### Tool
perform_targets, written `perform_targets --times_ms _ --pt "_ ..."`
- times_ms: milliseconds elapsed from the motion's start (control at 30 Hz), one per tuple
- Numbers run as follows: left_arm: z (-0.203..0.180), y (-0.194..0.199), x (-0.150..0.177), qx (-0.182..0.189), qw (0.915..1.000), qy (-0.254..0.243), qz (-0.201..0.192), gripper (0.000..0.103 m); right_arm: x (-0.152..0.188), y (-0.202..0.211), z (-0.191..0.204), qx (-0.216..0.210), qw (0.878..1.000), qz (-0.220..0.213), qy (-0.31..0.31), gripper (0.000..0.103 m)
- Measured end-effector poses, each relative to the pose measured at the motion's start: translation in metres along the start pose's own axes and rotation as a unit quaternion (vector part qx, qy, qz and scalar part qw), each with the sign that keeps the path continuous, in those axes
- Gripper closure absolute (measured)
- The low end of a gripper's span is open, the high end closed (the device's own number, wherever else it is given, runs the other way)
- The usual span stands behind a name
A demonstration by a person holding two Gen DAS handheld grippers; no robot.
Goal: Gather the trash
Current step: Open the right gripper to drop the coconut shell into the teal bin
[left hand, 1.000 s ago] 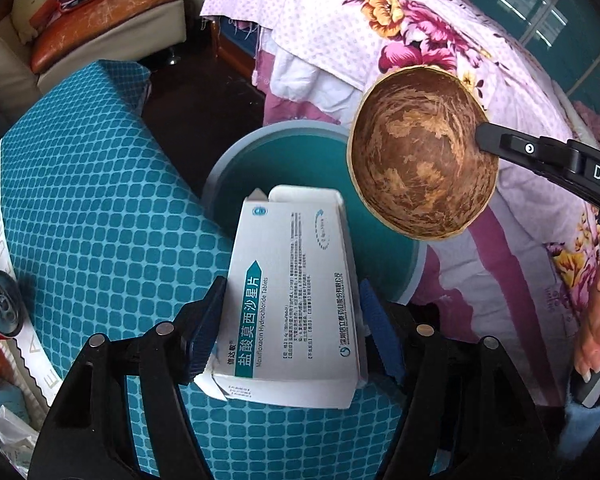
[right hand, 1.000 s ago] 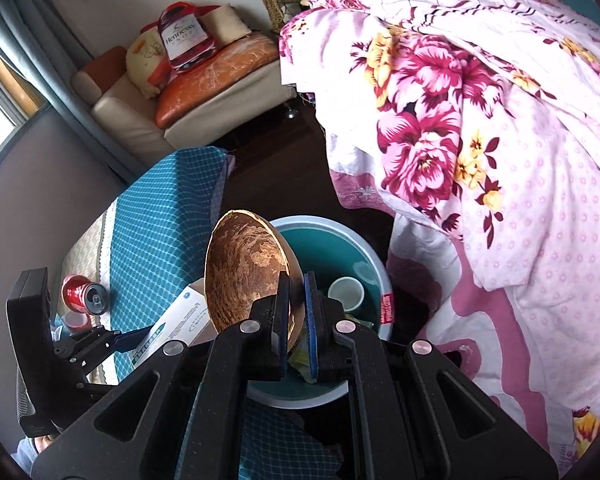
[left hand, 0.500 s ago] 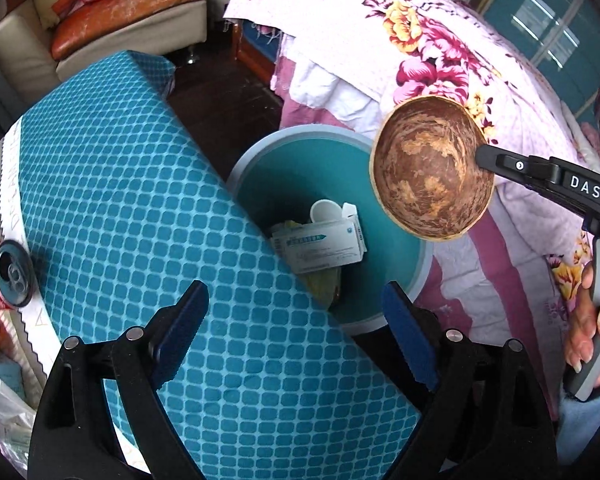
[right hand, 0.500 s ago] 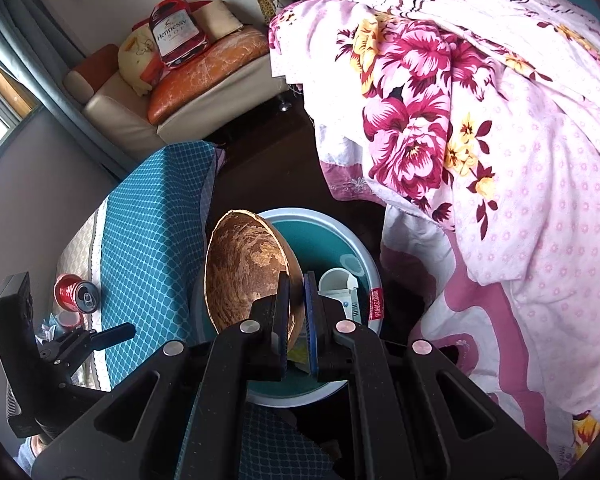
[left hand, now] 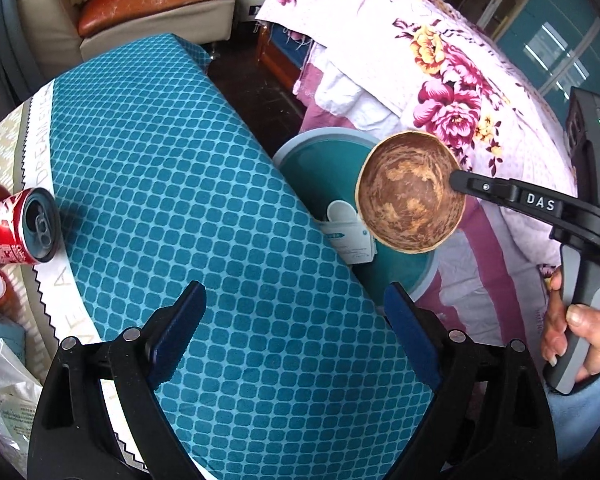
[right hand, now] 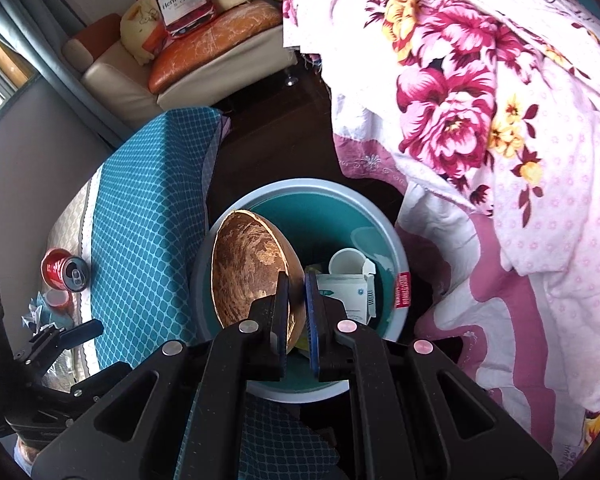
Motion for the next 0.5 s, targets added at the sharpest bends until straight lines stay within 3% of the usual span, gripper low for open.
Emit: perform_targets --times_ms 167,233,267,300,367,400,500 --pt "0.015 0.002 0.006 0.009 0.9998 0.016 -0.001 0.012 -0.002 -0.011 0.014 0.000 1.000 0.013 0.009 0.091" --pt "0.022 0.003 0.009 0.014 0.9997 0.022 -0.001 0.012 -0.002 -0.013 0.019 0.000 1.000 0.018 0.010 0.077" --pt "0.026 0.004 0.011 0.016 0.9996 0.024 -0.001 0.012 -0.002 -0.013 0.021 0.002 1.000 0.018 0.010 0.059" --pt "0.029 0.005 0.013 0.017 0.9995 0.026 -0.002 0.012 -0.001 -0.013 0.023 0.004 1.000 0.016 0.011 0.051" --pt "0.034 0.007 0.017 0.018 0.9994 0.030 -0.004 0.012 0.000 -0.013 0.030 0.007 1.000 0.019 0.016 0.043" --pt "0.036 0.008 0.019 0.019 0.9993 0.032 -0.004 0.012 0.000 -0.013 0.032 0.005 1.000 0.023 0.016 0.031" --pt "0.047 0.015 0.029 0.022 0.9990 0.038 -0.009 0.012 0.003 -0.012 0.041 0.008 0.999 0.030 0.020 0.028"
Point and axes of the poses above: each gripper's, at about its wrist camera, not at the fingertips, and y roughly against the way its jaws point, z to its left, x to its underside, the point moved 2 cm from there along -y, roughly the way its jaws point, and after that the axes turned 13 degrees about z, right-handed, at the moved point
